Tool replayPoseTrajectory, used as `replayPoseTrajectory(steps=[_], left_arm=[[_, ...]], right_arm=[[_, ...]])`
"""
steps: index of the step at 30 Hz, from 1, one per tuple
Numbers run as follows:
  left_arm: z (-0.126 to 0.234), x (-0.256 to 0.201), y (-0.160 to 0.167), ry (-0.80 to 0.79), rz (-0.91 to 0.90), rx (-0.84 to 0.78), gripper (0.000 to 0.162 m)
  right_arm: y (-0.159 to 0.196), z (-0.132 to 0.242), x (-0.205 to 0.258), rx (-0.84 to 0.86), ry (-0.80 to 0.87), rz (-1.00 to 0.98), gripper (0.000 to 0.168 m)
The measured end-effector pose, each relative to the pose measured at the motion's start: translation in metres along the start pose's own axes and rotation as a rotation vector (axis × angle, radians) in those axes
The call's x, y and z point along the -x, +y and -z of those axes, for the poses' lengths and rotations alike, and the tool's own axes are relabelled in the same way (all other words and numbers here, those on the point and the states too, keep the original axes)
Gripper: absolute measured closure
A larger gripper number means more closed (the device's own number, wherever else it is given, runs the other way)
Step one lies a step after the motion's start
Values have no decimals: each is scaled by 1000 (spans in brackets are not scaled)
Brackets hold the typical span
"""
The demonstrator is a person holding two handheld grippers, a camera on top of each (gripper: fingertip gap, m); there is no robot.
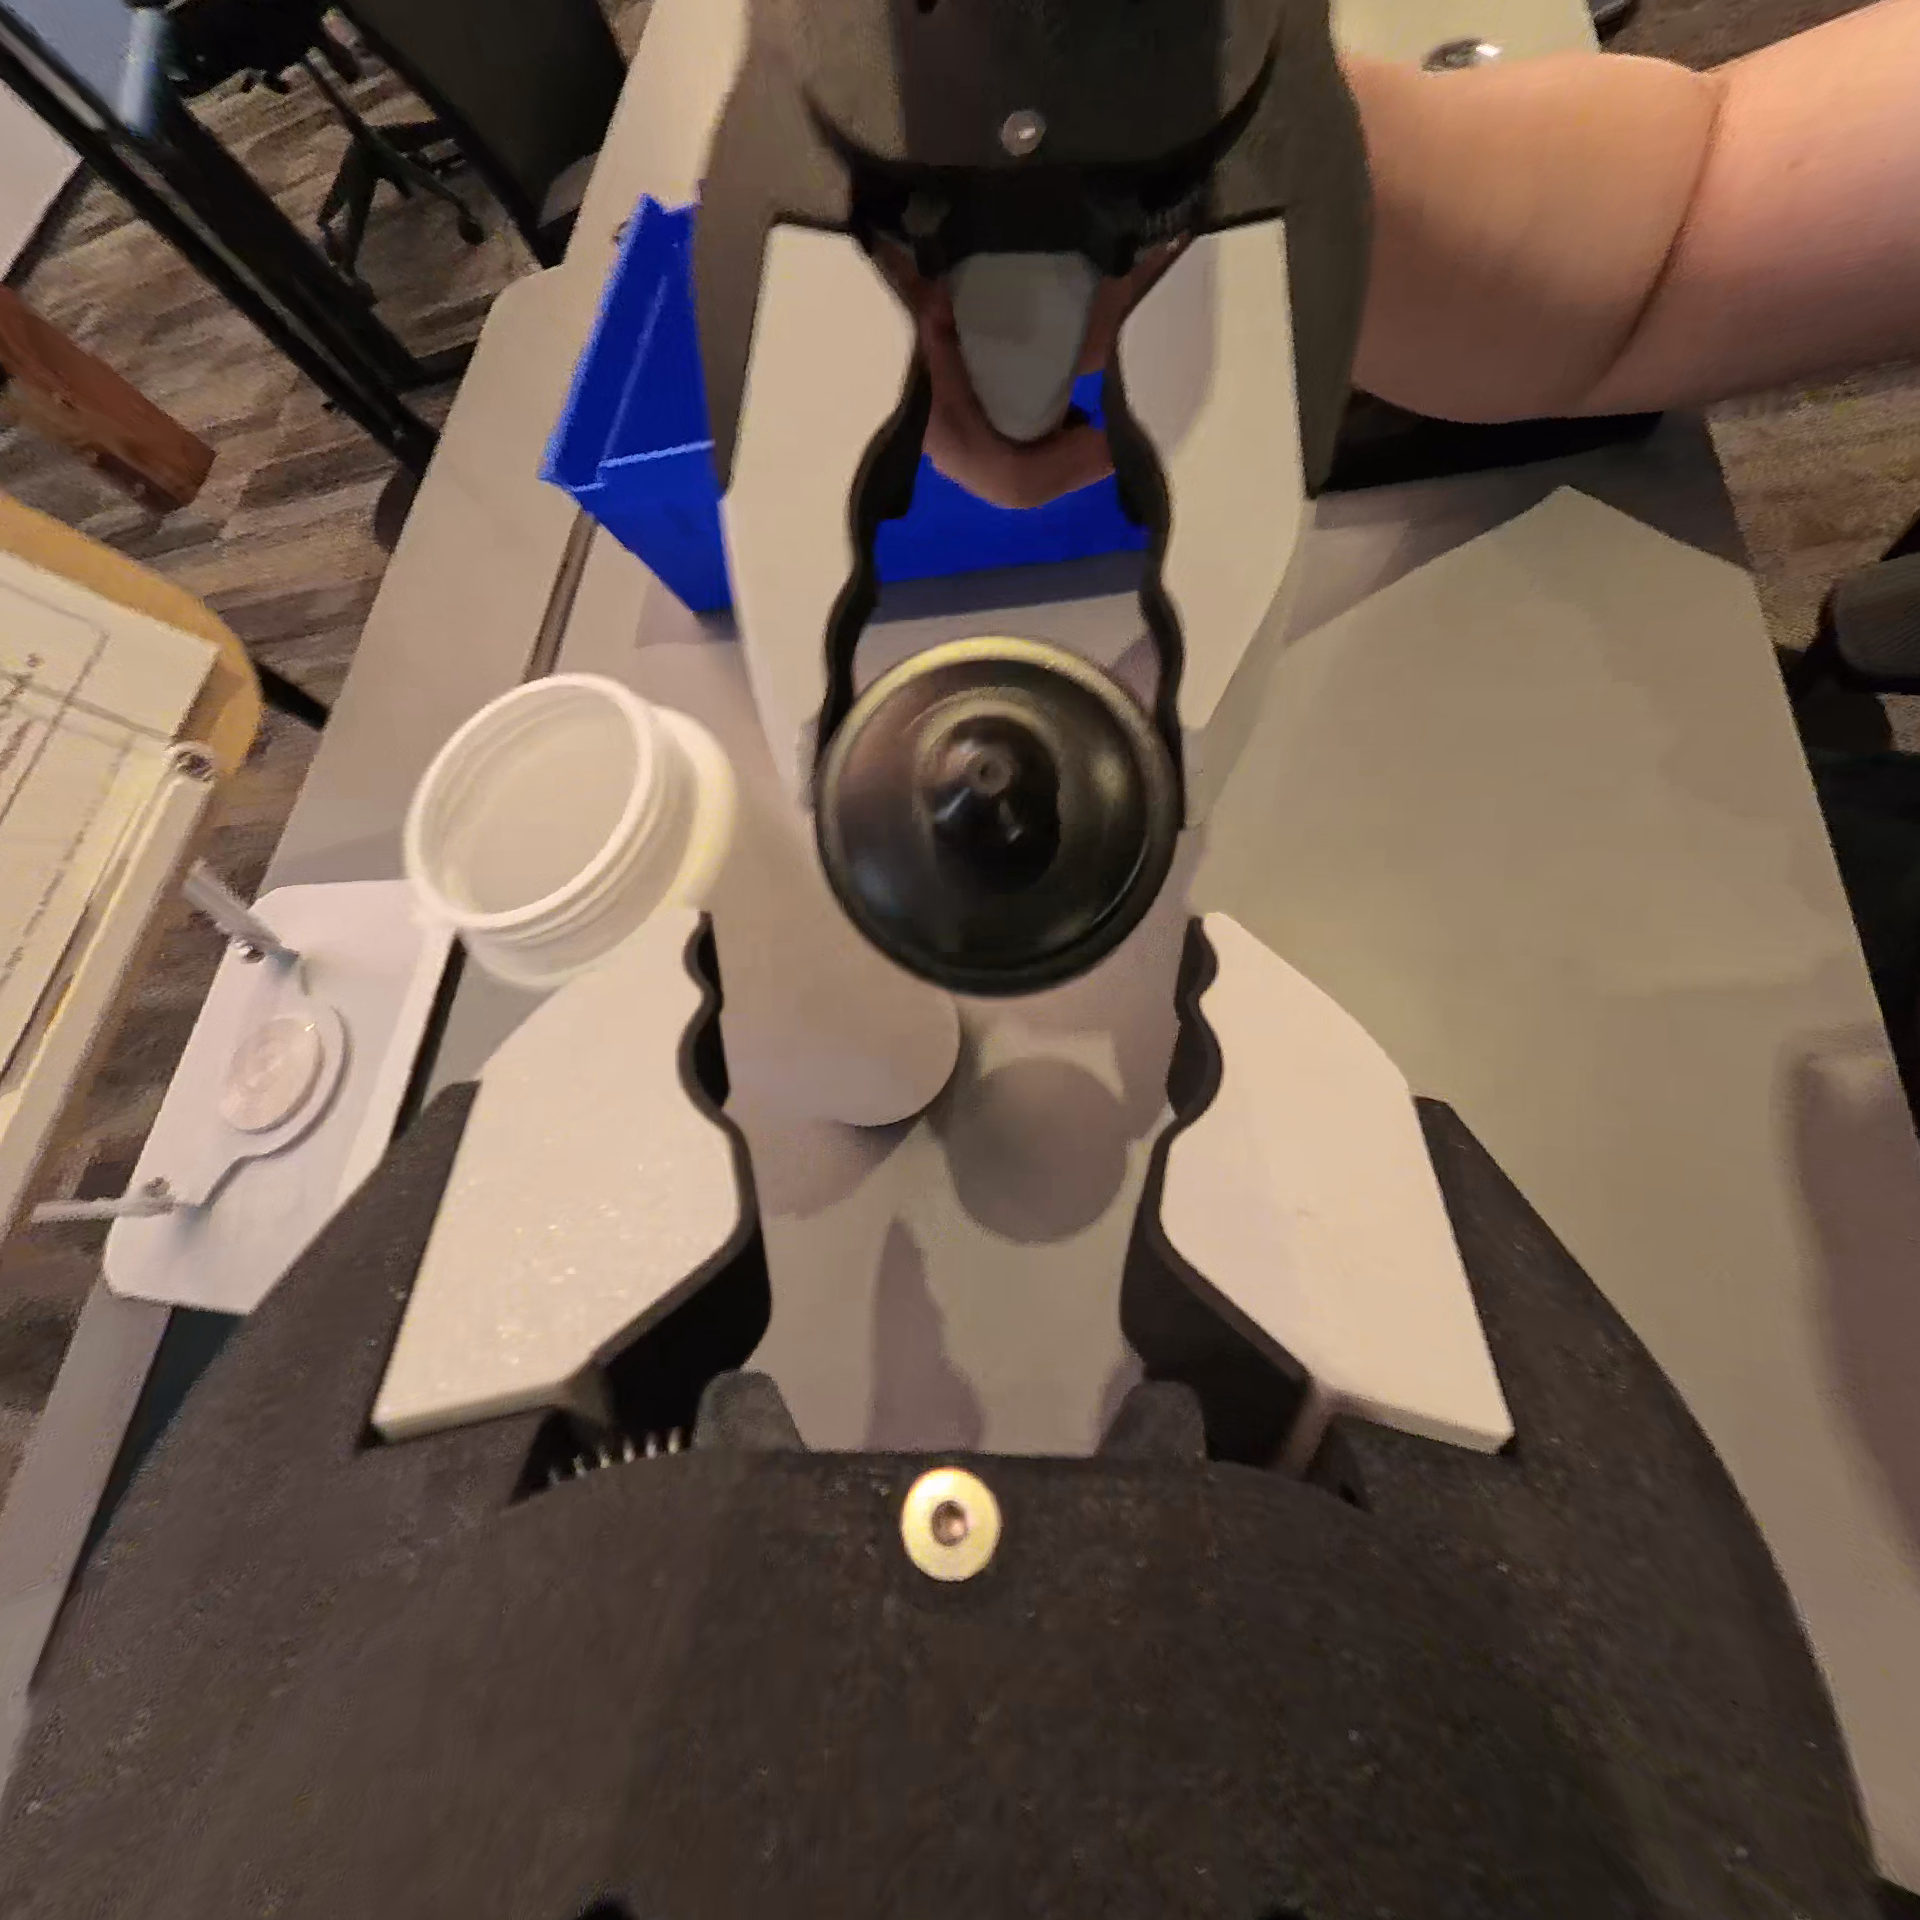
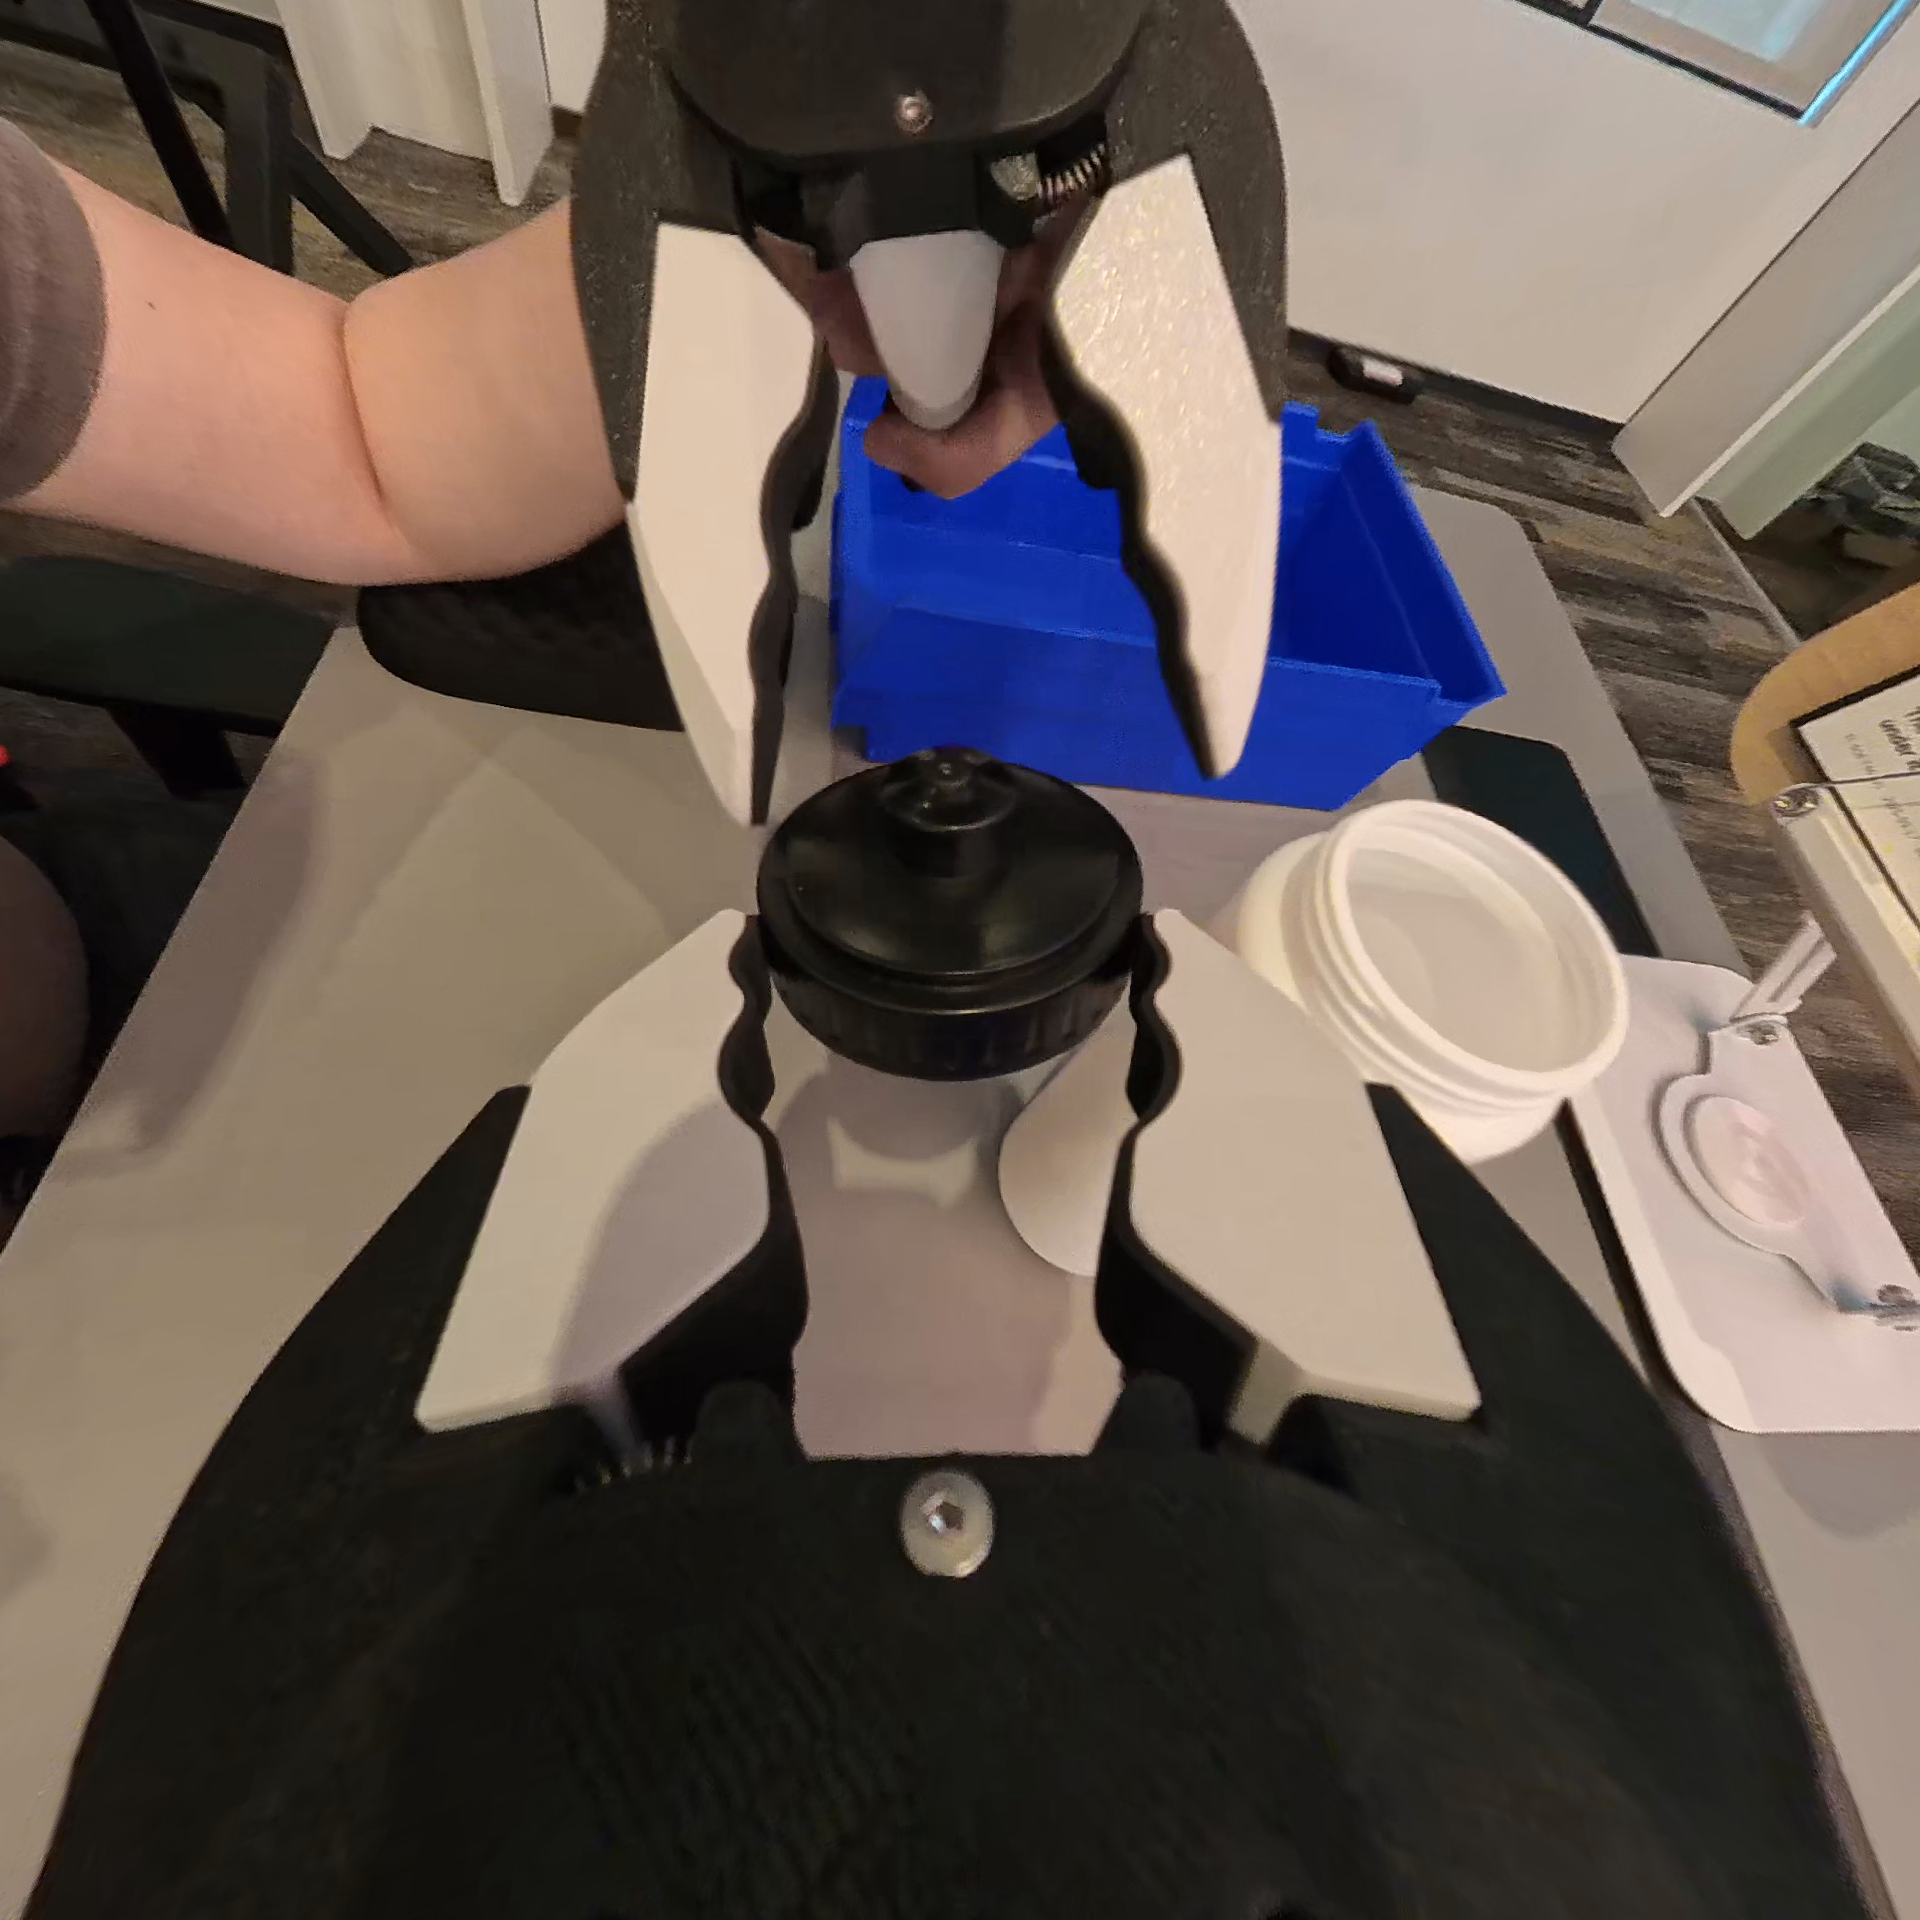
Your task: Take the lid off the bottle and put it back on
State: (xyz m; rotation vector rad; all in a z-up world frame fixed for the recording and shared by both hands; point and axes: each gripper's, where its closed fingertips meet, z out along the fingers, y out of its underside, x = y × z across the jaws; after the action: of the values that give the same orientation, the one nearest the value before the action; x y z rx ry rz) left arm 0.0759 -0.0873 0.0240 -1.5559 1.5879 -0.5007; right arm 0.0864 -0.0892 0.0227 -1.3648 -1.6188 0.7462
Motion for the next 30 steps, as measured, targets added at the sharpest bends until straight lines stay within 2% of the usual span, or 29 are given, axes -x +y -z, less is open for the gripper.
replayPoseTrajectory(steps=[3, 6, 9, 13, 17, 20, 22, 25, 28, 30], left_arm=[[11, 20, -7, -54, 93, -96, 73], [13, 49, -10, -139, 260, -220, 62], [-5, 71, 3, -201, 444, -265, 43], [-35, 79, 19, -270, 561, -318, 36], [-61, 80, 39, -435, 492, -291, 39], [-69, 77, 44, -524, 429, -300, 53], [-75, 74, 47, -531, 407, -296, 59], [-84, 71, 52, -509, 419, -284, 60], [-85, 75, 50, -495, 458, -337, 60], [-87, 75, 47, -453, 507, -381, 66]], right_arm=[[-7, 19, -12, -33, 56, 8, 100], [-21, 50, -30, -123, 143, -17, 100], [-34, 83, -50, -250, 219, -81, 100], [-42, 110, -63, -374, 244, -156, 100], [-41, 119, -69, -398, 268, -177, 100], [-41, 118, -69, -393, 264, -176, 100], [-41, 116, -68, -388, 267, -170, 100], [-39, 112, -67, -370, 259, -170, 100], [-36, 107, -69, -351, 258, -173, 100], [-33, 103, -70, -344, 252, -183, 100]])
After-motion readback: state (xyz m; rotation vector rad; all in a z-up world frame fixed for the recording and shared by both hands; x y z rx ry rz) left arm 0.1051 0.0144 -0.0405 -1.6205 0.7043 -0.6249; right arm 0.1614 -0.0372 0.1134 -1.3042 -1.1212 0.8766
